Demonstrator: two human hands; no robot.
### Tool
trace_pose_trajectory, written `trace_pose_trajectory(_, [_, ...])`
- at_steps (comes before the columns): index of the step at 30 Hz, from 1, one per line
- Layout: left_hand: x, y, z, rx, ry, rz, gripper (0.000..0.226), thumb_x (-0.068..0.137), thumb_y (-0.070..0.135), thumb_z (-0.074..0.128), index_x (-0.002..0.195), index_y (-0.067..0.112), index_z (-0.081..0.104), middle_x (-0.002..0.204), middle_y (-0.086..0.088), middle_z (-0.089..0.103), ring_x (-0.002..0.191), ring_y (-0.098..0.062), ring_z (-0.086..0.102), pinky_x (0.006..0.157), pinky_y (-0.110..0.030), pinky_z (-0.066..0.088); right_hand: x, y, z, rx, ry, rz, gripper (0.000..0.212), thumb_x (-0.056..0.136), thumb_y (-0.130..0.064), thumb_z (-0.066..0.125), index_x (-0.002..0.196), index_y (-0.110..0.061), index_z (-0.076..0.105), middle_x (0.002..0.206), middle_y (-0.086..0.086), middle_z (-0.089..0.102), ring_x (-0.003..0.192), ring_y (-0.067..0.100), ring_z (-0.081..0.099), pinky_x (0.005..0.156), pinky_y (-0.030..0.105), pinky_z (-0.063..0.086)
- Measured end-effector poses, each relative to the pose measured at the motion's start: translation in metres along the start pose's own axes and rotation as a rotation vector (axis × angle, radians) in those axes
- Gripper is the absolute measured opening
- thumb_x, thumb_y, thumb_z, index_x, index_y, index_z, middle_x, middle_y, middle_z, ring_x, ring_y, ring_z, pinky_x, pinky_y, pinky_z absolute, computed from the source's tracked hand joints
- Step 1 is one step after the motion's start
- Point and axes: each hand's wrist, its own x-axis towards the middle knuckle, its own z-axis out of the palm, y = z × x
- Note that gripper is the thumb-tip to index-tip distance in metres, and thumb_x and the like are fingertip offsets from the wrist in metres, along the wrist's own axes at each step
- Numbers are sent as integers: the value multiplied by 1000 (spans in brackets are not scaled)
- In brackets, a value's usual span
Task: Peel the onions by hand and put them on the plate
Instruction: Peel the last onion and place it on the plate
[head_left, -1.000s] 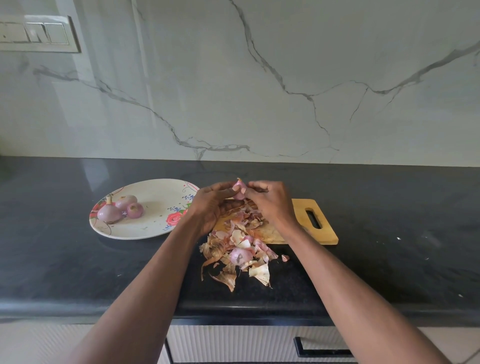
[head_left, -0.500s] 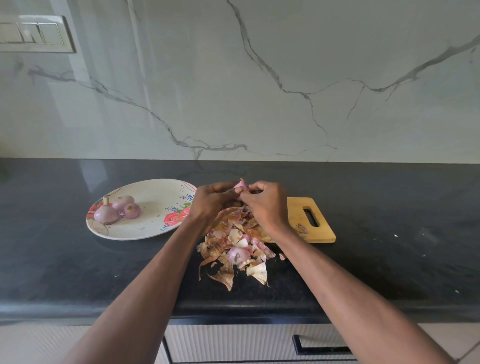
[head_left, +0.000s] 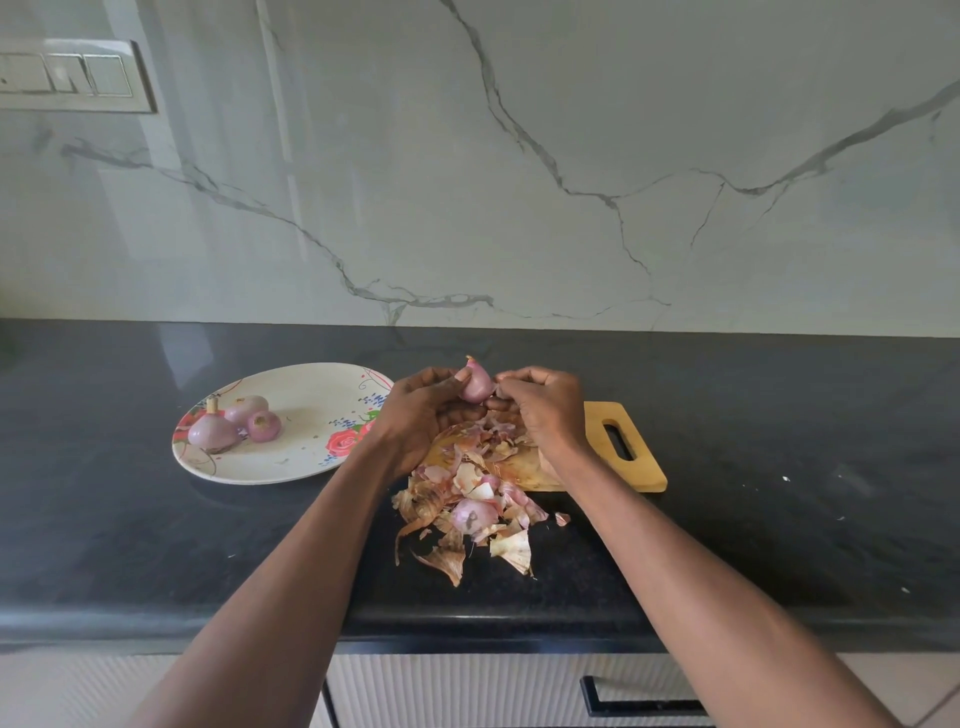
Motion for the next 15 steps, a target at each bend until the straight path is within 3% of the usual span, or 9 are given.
trace_pose_trajectory(3, [0, -1, 1, -6, 4, -29, 19, 97, 7, 60, 110, -7, 62, 97, -23, 72, 75, -25, 72, 66, -26, 62, 0, 1, -1, -18, 7, 4, 6, 81, 2, 72, 81, -2, 75, 68, 4, 72, 55, 5, 67, 52, 18, 52])
trace_pose_trajectory(9, [-2, -2, 2, 70, 16, 22, 40, 73, 7, 76, 108, -9, 65, 100, -24, 70, 81, -28, 67, 70, -29, 62, 2, 4, 2, -81, -21, -37, 5, 83, -2, 74, 83, -6, 76, 76, 5, 74, 63, 7, 70, 57, 19, 54])
trace_pose_trajectory(13, [-2, -1, 2, 8, -4, -8, 19, 87, 2, 66, 103, -9, 67, 94, -21, 71, 75, -24, 69, 69, -26, 61, 2, -1, 1, 106, -11, 83, 3, 82, 2, 73, 82, -1, 74, 70, 10, 73, 61, 16, 71, 55, 22, 56])
trace_pose_trajectory(15, [-1, 0, 2, -1, -4, -17, 16, 95, 0, 60, 107, -9, 65, 94, -21, 72, 76, -24, 70, 67, -25, 61, 3, -3, 1, 188, -15, 141, 6, 80, 1, 75, 77, -3, 73, 69, 12, 72, 63, 20, 72, 63, 27, 60])
